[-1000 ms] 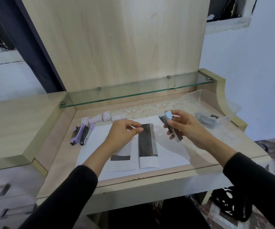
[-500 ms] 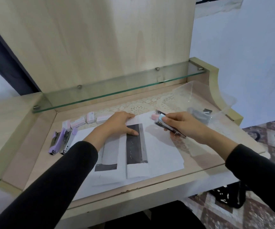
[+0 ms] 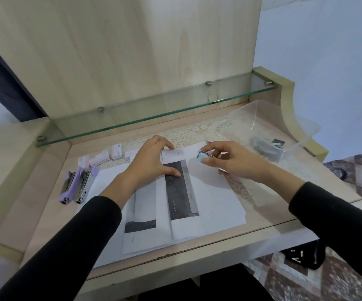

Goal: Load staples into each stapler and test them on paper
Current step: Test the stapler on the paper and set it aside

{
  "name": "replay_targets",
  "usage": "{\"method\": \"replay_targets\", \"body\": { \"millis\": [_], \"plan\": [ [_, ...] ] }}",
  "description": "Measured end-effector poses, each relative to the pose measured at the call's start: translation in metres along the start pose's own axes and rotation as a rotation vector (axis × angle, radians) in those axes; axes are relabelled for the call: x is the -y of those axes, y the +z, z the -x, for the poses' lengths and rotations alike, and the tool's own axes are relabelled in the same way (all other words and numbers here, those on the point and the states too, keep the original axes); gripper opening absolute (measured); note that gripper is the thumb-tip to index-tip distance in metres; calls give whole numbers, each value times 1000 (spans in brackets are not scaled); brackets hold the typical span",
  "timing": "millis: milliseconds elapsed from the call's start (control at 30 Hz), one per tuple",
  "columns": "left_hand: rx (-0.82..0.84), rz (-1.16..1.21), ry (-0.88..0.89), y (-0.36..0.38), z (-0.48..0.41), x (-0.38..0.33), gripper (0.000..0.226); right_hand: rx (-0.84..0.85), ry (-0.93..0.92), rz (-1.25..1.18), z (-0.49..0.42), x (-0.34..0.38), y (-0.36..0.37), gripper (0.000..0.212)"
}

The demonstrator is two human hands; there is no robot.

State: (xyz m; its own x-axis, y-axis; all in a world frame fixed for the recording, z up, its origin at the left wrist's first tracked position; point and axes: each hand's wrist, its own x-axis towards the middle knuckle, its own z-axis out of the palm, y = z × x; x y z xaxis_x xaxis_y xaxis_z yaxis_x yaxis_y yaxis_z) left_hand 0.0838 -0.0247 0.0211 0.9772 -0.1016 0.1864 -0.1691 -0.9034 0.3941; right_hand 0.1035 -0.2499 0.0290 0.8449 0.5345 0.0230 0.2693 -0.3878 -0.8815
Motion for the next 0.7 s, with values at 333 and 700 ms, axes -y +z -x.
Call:
{"method": "replay_targets", "body": {
  "millis": [333, 700],
  "plan": [
    [-95, 95, -10, -1, 8, 0, 76, 18, -100, 364, -16, 4, 14, 34],
    [-143, 165, 89, -27, 5, -8, 72, 58, -95, 222, -23, 28, 13, 29]
  ]
}}
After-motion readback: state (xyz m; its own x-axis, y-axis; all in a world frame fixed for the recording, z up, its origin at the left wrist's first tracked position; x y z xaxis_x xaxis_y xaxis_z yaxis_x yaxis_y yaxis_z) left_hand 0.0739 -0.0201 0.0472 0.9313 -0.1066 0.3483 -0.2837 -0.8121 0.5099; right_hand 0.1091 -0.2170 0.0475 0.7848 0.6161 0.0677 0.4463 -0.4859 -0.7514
